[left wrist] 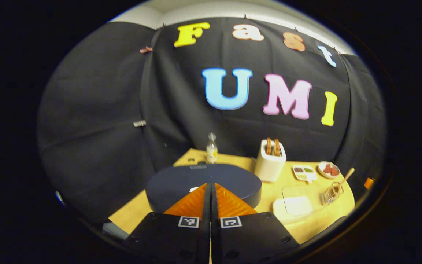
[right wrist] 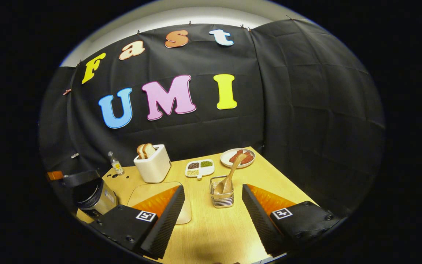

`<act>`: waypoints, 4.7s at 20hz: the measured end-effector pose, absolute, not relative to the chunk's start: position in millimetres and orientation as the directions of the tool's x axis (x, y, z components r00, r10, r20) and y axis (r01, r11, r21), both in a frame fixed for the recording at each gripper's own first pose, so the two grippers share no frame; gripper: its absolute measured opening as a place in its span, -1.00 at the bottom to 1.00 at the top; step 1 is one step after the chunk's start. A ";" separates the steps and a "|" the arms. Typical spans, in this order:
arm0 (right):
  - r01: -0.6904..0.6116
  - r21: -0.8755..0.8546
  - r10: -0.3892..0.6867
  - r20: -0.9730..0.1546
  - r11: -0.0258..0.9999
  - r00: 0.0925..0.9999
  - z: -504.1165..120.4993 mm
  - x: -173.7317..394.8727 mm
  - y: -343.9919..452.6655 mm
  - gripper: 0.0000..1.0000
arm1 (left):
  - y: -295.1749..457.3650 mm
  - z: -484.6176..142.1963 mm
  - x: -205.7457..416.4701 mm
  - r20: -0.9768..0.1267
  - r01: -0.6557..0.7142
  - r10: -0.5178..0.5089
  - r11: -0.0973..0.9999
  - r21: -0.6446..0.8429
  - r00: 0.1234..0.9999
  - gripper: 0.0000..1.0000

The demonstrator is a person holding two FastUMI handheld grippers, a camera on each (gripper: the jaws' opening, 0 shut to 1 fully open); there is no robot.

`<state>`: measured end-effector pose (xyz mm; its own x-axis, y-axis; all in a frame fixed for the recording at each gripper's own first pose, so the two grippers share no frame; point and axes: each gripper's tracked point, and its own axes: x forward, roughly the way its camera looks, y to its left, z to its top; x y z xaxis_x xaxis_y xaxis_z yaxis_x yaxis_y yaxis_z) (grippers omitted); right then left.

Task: Close the left gripper, press the button to open the rice cooker; take a wooden spoon from the chopstick holder with the right hand, scoop a spoonful of rice and pour it into the rice cooker, then put the wooden spoon back into the chopstick holder.

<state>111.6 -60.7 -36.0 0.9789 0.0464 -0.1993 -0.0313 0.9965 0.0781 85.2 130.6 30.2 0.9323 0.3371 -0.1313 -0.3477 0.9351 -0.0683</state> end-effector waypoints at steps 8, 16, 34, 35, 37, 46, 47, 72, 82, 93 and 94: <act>-0.059 0.116 0.083 -0.215 0.991 0.973 -36.8 184.8 -73.2 0.97 | 93.5 43.6 83.0 -0.076 -0.387 0.383 0.921 -0.045 0.921 0.26; -0.008 0.190 0.069 -0.319 0.982 0.945 -72.9 253.4 -92.0 0.97 | 61.0 26.3 85.5 -0.141 -0.434 0.424 0.899 -0.053 0.895 0.89; 0.260 0.498 0.041 -0.514 0.827 0.857 -151.4 362.7 -131.1 0.15 | -11.8 -44.9 87.4 -0.326 -0.429 0.416 0.903 0.037 0.849 0.91; 0.254 0.504 0.050 -0.514 0.826 0.857 -150.1 362.5 -127.7 0.05 | -15.5 -45.2 86.0 -0.325 -0.425 0.414 0.904 0.039 0.850 0.91; 0.248 0.504 0.063 -0.521 0.827 0.851 -147.8 359.9 -124.6 -0.47 | -22.7 -45.3 85.7 -0.319 -0.418 0.406 0.908 0.034 0.856 0.91; 0.127 0.493 0.092 -0.398 0.861 0.913 -89.4 341.1 -116.6 -0.63 | -29.5 -35.8 76.4 -0.290 -0.384 0.376 0.923 0.032 0.880 0.91; 0.120 0.499 0.095 -0.384 0.858 0.919 -80.6 338.4 -115.5 -0.63 | -27.8 -36.3 75.7 -0.289 -0.384 0.374 0.923 0.023 0.881 0.91; -0.239 0.227 0.307 -0.342 0.944 0.888 -88.4 278.7 85.9 -0.63 | 30.4 -98.7 72.0 -0.318 -0.205 0.183 0.978 -0.037 0.930 0.91; -0.183 0.197 0.250 -0.408 0.963 0.878 -156.4 251.0 116.0 -0.62 | 63.2 -126.2 63.1 -0.350 -0.205 0.166 0.976 -0.079 0.922 0.91; -0.018 0.496 0.310 -0.512 0.868 0.801 -161.0 231.0 176.6 -0.62 | 107.1 -130.1 35.3 -0.342 -0.239 0.184 0.963 -0.127 0.921 0.92; -0.012 0.503 0.311 -0.515 0.864 0.799 -160.3 230.5 177.4 -0.62 | 109.2 -128.3 34.4 -0.339 -0.240 0.183 0.962 -0.133 0.923 0.92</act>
